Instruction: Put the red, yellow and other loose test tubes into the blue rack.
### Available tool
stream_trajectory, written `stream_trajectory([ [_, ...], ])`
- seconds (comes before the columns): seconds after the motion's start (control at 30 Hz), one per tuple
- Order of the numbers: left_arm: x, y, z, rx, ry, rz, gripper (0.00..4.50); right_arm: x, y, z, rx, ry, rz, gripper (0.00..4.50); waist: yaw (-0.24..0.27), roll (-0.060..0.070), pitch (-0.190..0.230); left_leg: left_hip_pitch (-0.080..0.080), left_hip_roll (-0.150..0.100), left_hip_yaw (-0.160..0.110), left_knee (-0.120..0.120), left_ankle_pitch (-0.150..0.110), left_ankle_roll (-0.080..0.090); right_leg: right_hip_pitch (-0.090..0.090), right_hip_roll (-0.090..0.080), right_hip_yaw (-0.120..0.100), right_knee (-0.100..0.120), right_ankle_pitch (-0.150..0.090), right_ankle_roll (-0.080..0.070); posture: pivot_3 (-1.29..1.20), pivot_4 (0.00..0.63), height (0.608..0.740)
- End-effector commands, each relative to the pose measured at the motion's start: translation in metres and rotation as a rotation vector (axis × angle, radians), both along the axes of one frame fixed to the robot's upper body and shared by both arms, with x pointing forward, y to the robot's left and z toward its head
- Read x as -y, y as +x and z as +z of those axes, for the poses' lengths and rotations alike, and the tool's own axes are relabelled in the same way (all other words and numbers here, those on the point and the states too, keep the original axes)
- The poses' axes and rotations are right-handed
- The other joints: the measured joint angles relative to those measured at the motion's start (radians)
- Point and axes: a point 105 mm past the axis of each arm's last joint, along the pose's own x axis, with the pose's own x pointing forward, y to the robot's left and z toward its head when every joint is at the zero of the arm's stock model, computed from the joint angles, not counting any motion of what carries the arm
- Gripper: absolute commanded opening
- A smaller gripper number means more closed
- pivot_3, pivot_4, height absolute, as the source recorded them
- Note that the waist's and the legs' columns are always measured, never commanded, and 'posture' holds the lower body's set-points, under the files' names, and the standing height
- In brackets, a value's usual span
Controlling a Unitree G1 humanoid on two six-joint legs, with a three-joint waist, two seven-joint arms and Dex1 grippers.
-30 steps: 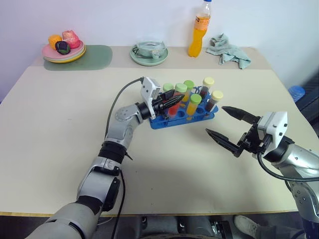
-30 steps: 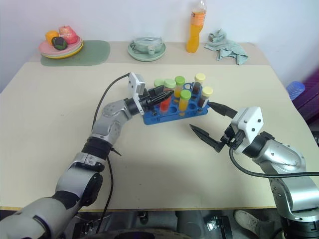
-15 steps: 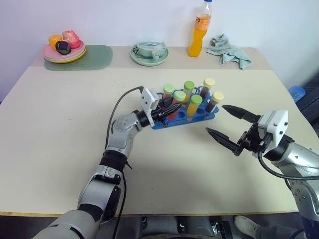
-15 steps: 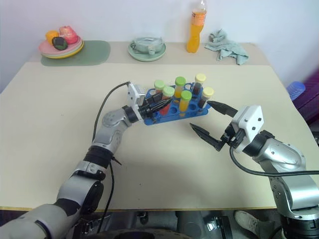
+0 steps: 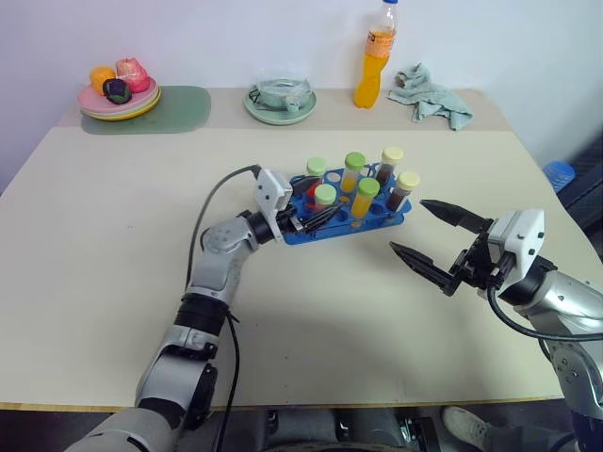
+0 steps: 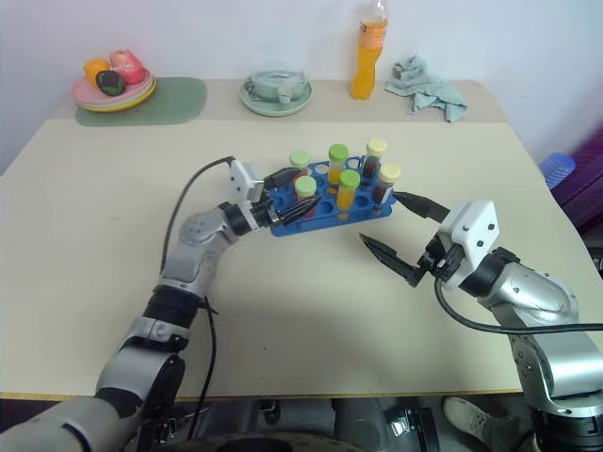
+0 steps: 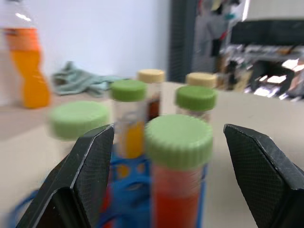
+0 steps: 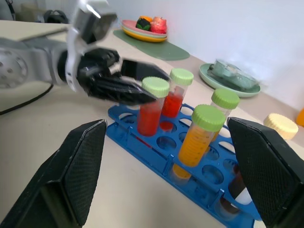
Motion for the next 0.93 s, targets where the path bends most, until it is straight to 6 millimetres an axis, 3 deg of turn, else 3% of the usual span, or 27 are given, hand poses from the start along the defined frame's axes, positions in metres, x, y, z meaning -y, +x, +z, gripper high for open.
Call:
stream_trajectory([
  [0.03, -0.026, -0.005, 0.015, 0.039, -0.030, 0.085, 3.73, 0.012, 0.002, -0.007, -0.009, -0.009, -0.064, 4.16, 0.000, 0.000, 0.000, 0.000, 0.000, 0.000, 0.000, 0.000, 0.000, 0.000, 0.000, 0.000, 0.000, 0.000, 0.000, 0.00, 0.150, 0.740],
  [0.1, -0.050, -0.013, 0.017, 0.078, -0.057, 0.170, 3.73, 0.020, 0.004, -0.016, -0.022, -0.018, -0.109, 4.16, 0.000, 0.000, 0.000, 0.000, 0.000, 0.000, 0.000, 0.000, 0.000, 0.000, 0.000, 0.000, 0.000, 0.000, 0.000, 0.00, 0.150, 0.740],
  [0.33, -0.120, -0.052, -0.012, 0.030, 0.024, 0.370, 3.73, 0.039, 0.014, -0.038, -0.059, 0.011, -0.233, 4.16, -0.003, 0.004, -0.003, 0.001, 0.000, 0.000, -0.001, 0.000, -0.001, 0.000, -0.003, 0.000, 0.000, -0.002, -0.004, 0.00, 0.150, 0.740],
  [0.43, -0.136, -0.071, -0.019, -0.011, 0.033, 0.379, 3.73, 0.046, 0.009, -0.045, -0.087, 0.005, -0.238, 4.16, 0.000, 0.005, -0.003, 0.001, 0.000, 0.000, -0.002, 0.000, -0.002, -0.001, -0.005, 0.000, 0.000, -0.002, -0.004, 0.00, 0.150, 0.740],
  [0.63, -0.154, -0.112, -0.019, -0.104, 0.000, 0.341, 3.73, 0.067, -0.004, -0.051, -0.137, -0.005, -0.274, 4.16, -0.005, 0.007, -0.004, 0.001, -0.001, 0.001, -0.005, -0.002, -0.005, -0.002, -0.008, 0.002, -0.002, -0.002, -0.004, 0.00, 0.150, 0.740],
  [0.93, -0.150, -0.125, -0.024, -0.176, 0.016, 0.349, 3.73, 0.059, -0.008, -0.065, -0.174, 0.018, -0.260, 4.16, -0.005, 0.011, -0.007, 0.001, -0.001, 0.002, -0.006, -0.002, -0.005, -0.003, -0.008, 0.002, -0.002, -0.002, -0.005, 0.00, 0.150, 0.740],
])
